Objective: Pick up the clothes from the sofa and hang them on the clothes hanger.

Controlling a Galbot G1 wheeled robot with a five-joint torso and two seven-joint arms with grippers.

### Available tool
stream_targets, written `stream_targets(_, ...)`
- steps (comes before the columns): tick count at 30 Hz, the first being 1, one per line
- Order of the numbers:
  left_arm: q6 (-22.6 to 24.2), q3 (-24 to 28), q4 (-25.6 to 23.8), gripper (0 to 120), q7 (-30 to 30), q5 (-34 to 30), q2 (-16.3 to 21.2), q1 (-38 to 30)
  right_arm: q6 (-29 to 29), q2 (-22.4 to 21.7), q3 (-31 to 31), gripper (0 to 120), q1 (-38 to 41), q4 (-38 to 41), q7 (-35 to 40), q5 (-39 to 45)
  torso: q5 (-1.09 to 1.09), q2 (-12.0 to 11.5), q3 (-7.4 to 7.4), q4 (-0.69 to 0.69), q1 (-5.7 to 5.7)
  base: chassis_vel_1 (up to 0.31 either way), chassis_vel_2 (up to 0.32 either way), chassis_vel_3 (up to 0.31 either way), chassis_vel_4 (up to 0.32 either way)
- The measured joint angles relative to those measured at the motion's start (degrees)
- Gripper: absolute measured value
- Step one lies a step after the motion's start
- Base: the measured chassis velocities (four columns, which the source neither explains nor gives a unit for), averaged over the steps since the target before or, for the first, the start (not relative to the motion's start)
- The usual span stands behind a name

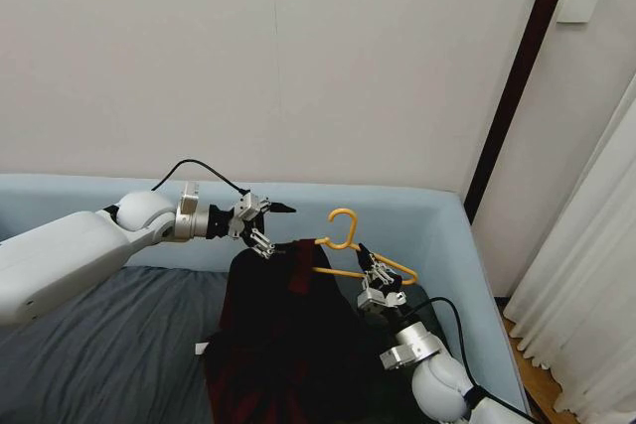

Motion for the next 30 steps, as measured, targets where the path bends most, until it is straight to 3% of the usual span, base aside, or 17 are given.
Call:
stream_targets(8,1.1,5.4,3.2,100,5.6,0.9,-3.4,-4.3,0.6,-0.5,-0.8,4,1.7,-0.8,0.0,-0.5,0.01,0.0,0.0,0.0,0.0,0.0,0.0,0.0,0.0)
stream_targets(18,1.3,8.0,6.3,96,7.9,4.2,-5.5,-4.9,0.6,-0.6,-1.3,4,2.2,-0.7,0.0,-0.7,0.0,0.0,-0.01,0.01,0.0,0.0,0.0,0.0,0.0)
stream_targets(22,1.3,8.1,6.4,87,7.9,4.6,-6.1,-4.4,0.7,-0.6,-1.3,4,1.7,-0.7,0.0,-1.1,0.01,0.0,-0.01,0.0,-0.01,0.0,0.0,0.0,0.0)
stream_targets(30,0.5,8.4,7.3,55,6.4,5.0,-6.6,-3.4,1.5,-1.1,-1.4,4,1.7,0.0,0.1,-1.9,0.01,0.0,0.0,0.0,-0.01,0.0,0.0,0.0,0.0)
